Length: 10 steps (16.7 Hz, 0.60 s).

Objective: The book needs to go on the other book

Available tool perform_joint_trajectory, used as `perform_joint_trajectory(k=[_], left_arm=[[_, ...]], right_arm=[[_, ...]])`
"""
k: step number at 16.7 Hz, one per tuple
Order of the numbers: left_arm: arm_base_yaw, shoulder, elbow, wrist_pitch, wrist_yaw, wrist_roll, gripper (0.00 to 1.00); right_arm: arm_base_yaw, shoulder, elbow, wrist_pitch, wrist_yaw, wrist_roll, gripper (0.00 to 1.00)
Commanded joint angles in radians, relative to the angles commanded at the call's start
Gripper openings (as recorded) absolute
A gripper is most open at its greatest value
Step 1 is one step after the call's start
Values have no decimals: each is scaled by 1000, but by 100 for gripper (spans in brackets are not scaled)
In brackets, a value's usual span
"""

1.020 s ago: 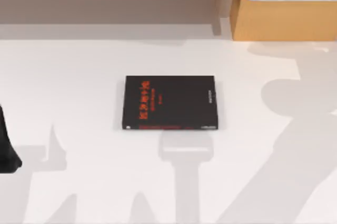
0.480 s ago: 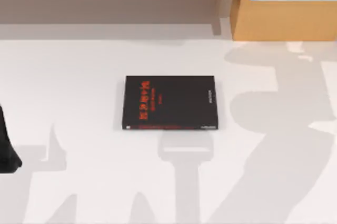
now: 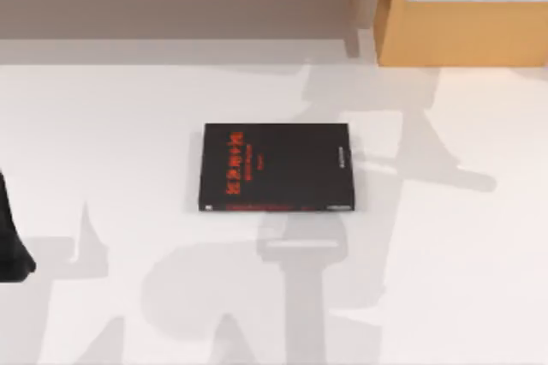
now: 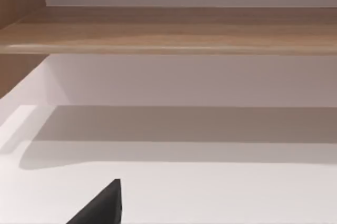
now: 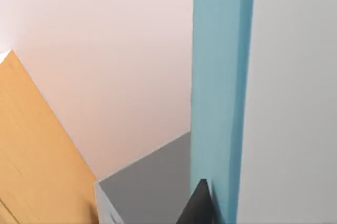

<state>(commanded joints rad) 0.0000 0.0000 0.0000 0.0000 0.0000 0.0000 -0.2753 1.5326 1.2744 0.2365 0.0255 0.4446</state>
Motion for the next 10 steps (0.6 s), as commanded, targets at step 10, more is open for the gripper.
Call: perform_joint_trajectory(k=[10], left_arm=[[0,0,0,0,0,0,100]], right_arm=[[519,-146,-217,-257,461,781,0]])
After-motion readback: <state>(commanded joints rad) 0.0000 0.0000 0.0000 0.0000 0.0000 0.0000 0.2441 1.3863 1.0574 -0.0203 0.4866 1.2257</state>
